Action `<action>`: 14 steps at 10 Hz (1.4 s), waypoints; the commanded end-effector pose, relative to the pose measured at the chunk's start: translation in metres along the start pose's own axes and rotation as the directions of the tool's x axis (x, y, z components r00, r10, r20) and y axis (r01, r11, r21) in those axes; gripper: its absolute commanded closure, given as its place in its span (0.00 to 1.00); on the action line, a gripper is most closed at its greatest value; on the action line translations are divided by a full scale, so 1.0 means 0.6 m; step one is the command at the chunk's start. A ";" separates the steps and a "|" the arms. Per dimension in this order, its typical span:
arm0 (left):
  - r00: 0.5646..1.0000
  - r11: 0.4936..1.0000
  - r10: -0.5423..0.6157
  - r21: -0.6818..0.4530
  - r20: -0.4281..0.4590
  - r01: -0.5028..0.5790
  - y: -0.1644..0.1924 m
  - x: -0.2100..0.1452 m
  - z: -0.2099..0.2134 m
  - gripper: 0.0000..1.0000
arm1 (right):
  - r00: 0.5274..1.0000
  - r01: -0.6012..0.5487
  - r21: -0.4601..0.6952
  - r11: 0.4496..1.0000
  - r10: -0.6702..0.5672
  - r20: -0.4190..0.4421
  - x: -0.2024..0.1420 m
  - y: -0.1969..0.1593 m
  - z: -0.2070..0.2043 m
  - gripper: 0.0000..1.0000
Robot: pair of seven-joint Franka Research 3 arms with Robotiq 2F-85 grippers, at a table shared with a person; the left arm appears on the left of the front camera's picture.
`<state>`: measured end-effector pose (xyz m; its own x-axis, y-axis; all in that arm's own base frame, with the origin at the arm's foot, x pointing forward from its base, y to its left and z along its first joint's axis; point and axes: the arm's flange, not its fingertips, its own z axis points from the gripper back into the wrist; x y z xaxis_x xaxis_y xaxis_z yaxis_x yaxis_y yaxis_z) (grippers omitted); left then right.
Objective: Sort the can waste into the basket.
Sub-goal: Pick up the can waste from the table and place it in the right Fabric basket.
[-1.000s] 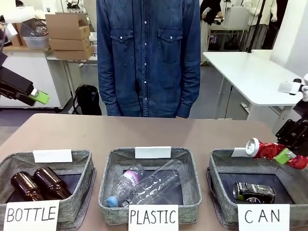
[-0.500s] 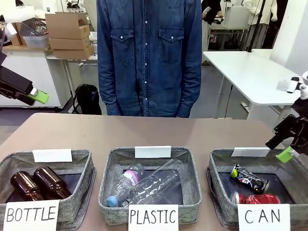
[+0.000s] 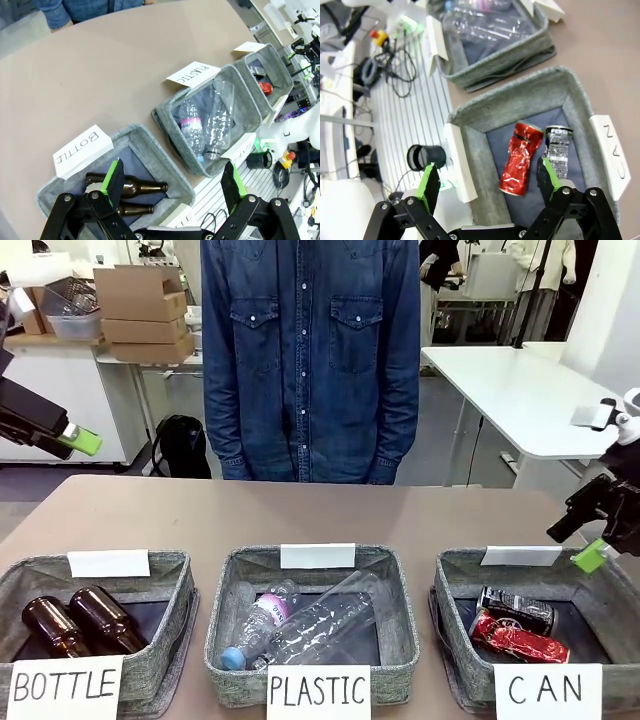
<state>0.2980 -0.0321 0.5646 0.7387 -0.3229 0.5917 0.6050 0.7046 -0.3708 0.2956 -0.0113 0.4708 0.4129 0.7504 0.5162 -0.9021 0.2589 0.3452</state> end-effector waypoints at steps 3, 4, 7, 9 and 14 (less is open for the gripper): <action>1.000 1.000 -0.009 -0.014 0.013 0.009 -0.001 -0.008 -0.007 0.00 | 0.976 0.123 0.050 0.991 -0.130 0.177 0.017 -0.007 0.015 0.00; 1.000 1.000 -0.009 -0.014 0.013 0.009 -0.001 -0.008 -0.007 0.00 | 0.806 0.404 0.156 0.902 -0.431 0.405 0.043 -0.007 0.029 0.00; 1.000 1.000 -0.009 -0.014 0.013 0.009 -0.001 -0.008 -0.007 0.00 | 0.263 0.634 0.516 0.576 -0.788 0.557 0.078 -0.012 0.068 0.00; 1.000 1.000 -0.009 -0.014 0.013 0.009 -0.001 -0.008 -0.007 0.00 | 0.737 0.509 0.256 0.822 -0.570 0.363 0.062 -0.017 0.066 0.00; 1.000 1.000 -0.009 -0.014 0.013 0.009 -0.001 -0.008 -0.007 0.00 | 0.737 0.509 0.256 0.822 -0.570 0.363 0.062 -0.017 0.066 0.00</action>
<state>0.2980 -0.0321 0.5646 0.7388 -0.3228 0.5917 0.6049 0.7047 -0.3709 0.3265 -0.0056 0.5180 0.8687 0.1755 0.4632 -0.4904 0.4364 0.7544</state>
